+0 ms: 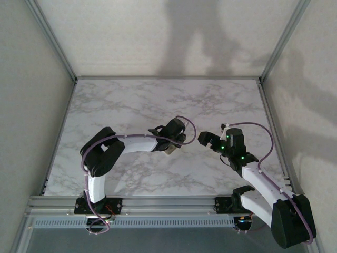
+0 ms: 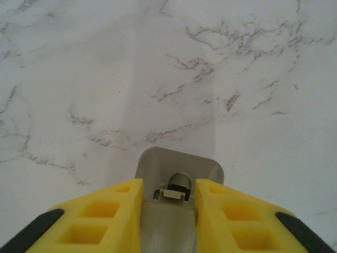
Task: Load the batteries into the remote control
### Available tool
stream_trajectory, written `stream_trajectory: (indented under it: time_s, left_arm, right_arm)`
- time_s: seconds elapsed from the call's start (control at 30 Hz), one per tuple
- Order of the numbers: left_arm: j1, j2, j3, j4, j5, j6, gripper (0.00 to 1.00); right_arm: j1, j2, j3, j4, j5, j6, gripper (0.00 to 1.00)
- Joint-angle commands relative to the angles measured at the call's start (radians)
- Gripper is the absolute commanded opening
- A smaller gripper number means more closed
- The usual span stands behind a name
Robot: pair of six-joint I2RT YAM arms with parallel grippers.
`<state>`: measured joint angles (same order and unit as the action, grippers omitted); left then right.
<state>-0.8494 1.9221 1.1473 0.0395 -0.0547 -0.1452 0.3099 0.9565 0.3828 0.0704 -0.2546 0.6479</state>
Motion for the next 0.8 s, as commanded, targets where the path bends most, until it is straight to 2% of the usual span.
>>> stream_trajectory:
  time_s: [0.0, 0.77]
  left_arm:
    - [-0.005, 0.018, -0.005, 0.015, -0.034, 0.019, 0.28]
    - [-0.031, 0.047, -0.012, -0.008, -0.055, 0.023, 0.31]
  right_arm:
    - [-0.008, 0.005, -0.009, 0.022, 0.007, 0.012, 0.99]
    - [-0.006, 0.010, -0.005, 0.019, 0.008, 0.012, 0.99]
